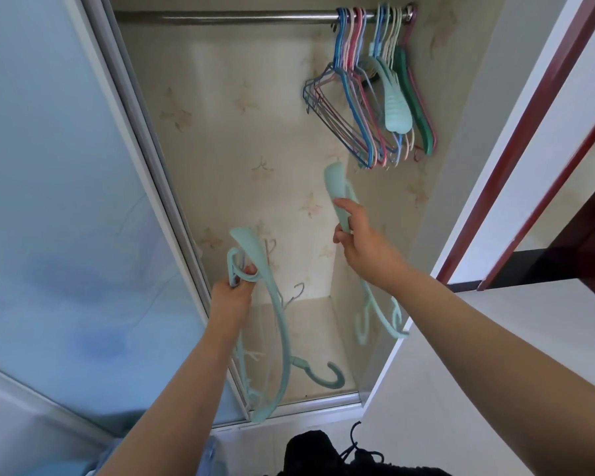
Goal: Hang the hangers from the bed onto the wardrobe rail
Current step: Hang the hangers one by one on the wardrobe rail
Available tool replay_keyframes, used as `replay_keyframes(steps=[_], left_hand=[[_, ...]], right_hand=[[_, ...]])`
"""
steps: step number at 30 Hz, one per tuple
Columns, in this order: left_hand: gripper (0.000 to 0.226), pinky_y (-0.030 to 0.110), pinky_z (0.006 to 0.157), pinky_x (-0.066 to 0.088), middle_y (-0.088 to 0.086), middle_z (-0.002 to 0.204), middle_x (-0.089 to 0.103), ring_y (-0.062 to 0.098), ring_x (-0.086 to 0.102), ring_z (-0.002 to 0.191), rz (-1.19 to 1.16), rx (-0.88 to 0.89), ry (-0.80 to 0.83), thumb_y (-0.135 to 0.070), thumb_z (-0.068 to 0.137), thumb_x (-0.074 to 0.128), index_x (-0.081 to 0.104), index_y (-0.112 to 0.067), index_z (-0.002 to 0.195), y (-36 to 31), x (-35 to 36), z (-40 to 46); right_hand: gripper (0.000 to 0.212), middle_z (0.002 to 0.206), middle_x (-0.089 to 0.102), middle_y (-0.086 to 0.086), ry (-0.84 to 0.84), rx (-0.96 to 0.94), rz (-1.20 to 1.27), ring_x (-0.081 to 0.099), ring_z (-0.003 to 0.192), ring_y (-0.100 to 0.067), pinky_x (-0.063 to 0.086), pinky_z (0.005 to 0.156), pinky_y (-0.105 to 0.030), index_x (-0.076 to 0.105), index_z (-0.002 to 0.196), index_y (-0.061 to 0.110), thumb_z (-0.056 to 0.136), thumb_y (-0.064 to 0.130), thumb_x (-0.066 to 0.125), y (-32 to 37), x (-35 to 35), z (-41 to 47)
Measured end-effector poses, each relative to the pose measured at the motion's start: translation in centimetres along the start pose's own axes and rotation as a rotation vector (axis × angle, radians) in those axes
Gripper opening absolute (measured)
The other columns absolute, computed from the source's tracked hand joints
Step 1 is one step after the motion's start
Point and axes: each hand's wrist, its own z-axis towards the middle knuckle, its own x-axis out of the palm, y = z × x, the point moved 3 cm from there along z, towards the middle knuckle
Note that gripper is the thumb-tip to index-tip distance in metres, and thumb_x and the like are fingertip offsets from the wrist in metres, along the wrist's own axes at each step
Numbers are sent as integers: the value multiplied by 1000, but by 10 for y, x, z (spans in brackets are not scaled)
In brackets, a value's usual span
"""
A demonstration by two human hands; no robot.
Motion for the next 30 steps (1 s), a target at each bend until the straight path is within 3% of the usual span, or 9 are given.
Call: replay_keyframes(steps=[3,7,12,15,17,19,23,25,30], left_hand=[[35,26,48,20,-4,43,27,11,22,39,-83,-30,11,-35,91,62,47,-13,69,0,-6,7],[46,24,45,23,-3,42,30,12,25,39,-79,-45,23,-42,89,64,34,-18,61,-21,-3,13],[29,21,41,23,-2,50,32,10,26,39,-27,-59,131,-31,89,66,47,-17,72,-30,6,34],[22,18,36,22,5,65,41,5,26,36,-78,-84,273,-26,89,67,62,-6,95,-27,12,42],[22,18,37,22,10,75,47,5,25,37,-71,-98,332,-27,89,66,64,-5,91,-24,14,45],[22,19,39,23,7,66,47,7,27,38,-30,-91,359,-26,91,64,58,-8,79,-23,18,47],[31,21,43,22,1,47,37,12,27,41,70,-38,295,-21,86,63,46,-14,62,-23,29,52],[29,20,41,21,0,47,36,12,26,41,37,-67,296,-16,90,58,47,-14,63,-22,32,57],[28,13,33,18,-6,41,36,6,24,31,-211,-254,272,-17,95,55,52,-17,68,-2,25,82]], right_hand=[[44,85,63,6,152,148,161,47,46,-13,44,53,-28,18,136,17,98,6,38,-10,16,5],[8,89,70,-2,406,236,358,46,40,-11,39,44,-24,34,106,11,101,14,40,-2,43,-5],[9,92,69,-11,636,351,648,46,44,-14,40,45,-25,46,102,7,100,15,47,14,54,-15],[7,93,65,-11,715,422,722,45,45,-12,40,43,-22,47,102,7,100,14,47,17,57,-19],[7,91,65,-8,724,465,784,47,47,-12,43,44,-22,48,103,7,100,13,47,15,56,-20],[7,89,66,-5,727,498,864,49,48,-11,46,45,-22,50,103,7,100,11,45,12,53,-23],[18,91,68,-3,701,606,1078,56,50,-9,51,45,-21,58,104,5,100,11,41,10,48,-29],[36,98,72,-4,699,703,1221,67,61,-13,56,50,-23,68,103,8,101,24,36,6,46,-33],[75,117,67,-14,723,703,1231,62,114,-27,53,93,-38,70,110,4,82,67,40,-36,32,-37]])
